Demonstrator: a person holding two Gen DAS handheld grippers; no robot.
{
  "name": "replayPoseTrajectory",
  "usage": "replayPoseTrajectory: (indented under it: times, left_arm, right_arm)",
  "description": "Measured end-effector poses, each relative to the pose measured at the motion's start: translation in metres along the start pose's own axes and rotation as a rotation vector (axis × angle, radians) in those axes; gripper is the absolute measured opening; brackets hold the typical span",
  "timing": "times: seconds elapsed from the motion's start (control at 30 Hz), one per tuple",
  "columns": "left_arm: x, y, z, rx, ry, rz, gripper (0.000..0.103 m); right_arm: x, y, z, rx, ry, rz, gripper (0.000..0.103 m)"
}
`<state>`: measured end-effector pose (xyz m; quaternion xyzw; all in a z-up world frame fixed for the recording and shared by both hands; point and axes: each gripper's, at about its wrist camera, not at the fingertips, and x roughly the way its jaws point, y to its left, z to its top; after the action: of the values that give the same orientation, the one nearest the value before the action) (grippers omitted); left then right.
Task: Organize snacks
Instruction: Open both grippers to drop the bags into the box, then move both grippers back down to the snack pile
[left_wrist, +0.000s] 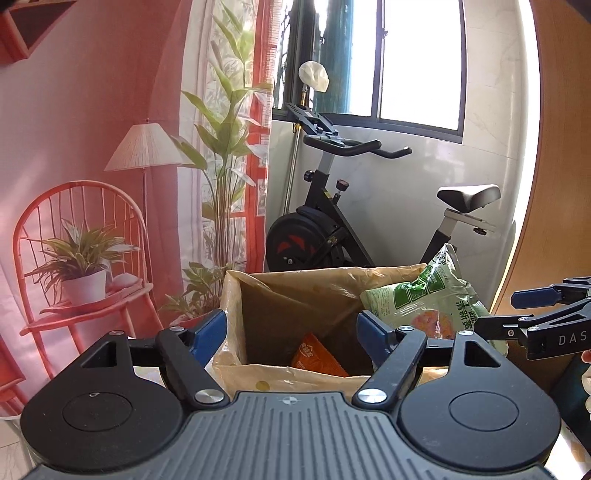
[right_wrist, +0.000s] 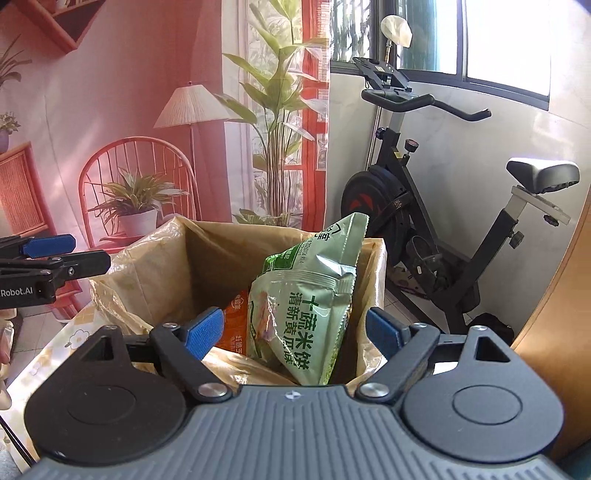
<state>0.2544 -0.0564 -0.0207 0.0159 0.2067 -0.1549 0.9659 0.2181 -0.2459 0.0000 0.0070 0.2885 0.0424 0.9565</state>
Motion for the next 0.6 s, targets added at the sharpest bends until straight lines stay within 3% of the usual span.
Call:
replayPoseTrajectory:
  times: [0.37, 0.6]
  left_arm:
    - [-0.047, 0.013, -0.029, -0.007, 0.005, 0.017, 0.079]
    - [-0.059, 0.019, -0.058, -0.014, 0.04, 0.03, 0.079]
  right_arm:
    - [-0.03, 0.009, -0.032, 0.041, -0.057, 0.014, 0.086]
    - [-0.044, 0.007, -0.069, 0.102, -0.097, 0.017, 0.086]
